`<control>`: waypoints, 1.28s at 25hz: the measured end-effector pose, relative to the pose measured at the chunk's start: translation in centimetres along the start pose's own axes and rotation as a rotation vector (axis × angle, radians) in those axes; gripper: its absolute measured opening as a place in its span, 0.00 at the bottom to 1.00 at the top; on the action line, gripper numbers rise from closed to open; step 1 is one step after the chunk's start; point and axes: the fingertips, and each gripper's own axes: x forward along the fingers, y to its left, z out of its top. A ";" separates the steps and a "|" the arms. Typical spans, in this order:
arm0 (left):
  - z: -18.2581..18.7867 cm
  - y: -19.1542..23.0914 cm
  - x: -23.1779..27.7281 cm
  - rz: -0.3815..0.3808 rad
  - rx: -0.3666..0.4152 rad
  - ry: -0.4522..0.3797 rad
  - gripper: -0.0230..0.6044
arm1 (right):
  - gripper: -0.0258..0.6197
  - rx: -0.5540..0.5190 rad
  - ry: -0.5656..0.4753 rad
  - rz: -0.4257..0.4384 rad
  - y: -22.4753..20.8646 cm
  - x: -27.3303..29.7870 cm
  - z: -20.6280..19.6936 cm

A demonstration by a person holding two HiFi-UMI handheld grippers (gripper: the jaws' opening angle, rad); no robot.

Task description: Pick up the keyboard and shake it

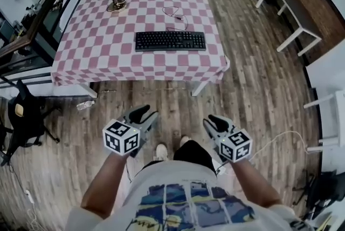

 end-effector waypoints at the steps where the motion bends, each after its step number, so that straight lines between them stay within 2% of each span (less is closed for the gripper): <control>1: 0.3 1.0 0.6 0.012 -0.002 0.004 0.28 | 0.20 0.007 0.005 -0.002 -0.9 0.7 0.4; 5: 1.7 5.9 3.2 0.086 -0.009 0.014 0.31 | 0.25 0.020 0.032 -0.003 -5.3 4.6 1.7; 9: 2.9 10.7 7.5 0.143 -0.047 0.043 0.35 | 0.27 0.068 0.053 0.017 -11.4 9.7 3.4; 16: 6.5 18.7 15.6 0.262 -0.100 0.104 0.36 | 0.28 0.077 0.111 0.079 -23.0 18.5 8.2; 21: 8.3 23.8 19.8 0.356 -0.119 0.159 0.36 | 0.28 0.084 0.152 0.098 -30.9 23.9 9.8; 26: 9.0 29.2 21.8 0.442 -0.154 0.203 0.36 | 0.31 0.128 0.227 0.126 -35.9 29.1 10.1; 32: 9.3 37.1 23.1 0.465 -0.173 0.273 0.38 | 0.36 0.161 0.288 0.104 -40.2 34.2 10.0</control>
